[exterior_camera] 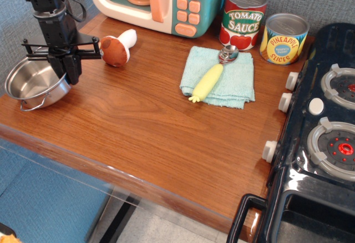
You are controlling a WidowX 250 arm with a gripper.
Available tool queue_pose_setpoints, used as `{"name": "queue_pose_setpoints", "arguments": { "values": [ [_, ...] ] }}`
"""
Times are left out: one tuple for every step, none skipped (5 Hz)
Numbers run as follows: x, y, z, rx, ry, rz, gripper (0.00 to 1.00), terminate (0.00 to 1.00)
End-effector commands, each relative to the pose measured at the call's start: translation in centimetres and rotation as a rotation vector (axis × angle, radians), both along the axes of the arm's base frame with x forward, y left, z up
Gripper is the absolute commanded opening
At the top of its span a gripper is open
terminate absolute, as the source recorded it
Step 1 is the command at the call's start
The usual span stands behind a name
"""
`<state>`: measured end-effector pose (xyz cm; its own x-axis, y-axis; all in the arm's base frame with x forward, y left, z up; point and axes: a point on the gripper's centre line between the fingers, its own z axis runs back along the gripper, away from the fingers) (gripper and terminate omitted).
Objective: Move the pot in front of toy mushroom.
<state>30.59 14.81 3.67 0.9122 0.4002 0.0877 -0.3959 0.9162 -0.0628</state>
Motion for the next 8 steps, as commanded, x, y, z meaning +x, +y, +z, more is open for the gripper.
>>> {"name": "queue_pose_setpoints", "arguments": {
  "values": [
    [0.0,-2.4,5.4,0.075,-0.158,-0.216,1.00,0.00],
    [0.4,-3.6,6.8,0.101,-0.187,-0.344,1.00,0.00],
    [0.6,-3.9,6.6,0.099,-0.161,-0.379,1.00,0.00],
    [0.6,-3.9,6.6,0.099,-0.161,-0.379,1.00,0.00],
    [0.6,-3.9,6.6,0.099,-0.161,-0.379,1.00,0.00],
    [0.6,-3.9,6.6,0.099,-0.161,-0.379,1.00,0.00],
    [0.6,-3.9,6.6,0.099,-0.161,-0.379,1.00,0.00],
    [0.6,-3.9,6.6,0.099,-0.161,-0.379,1.00,0.00]
  ]
}}
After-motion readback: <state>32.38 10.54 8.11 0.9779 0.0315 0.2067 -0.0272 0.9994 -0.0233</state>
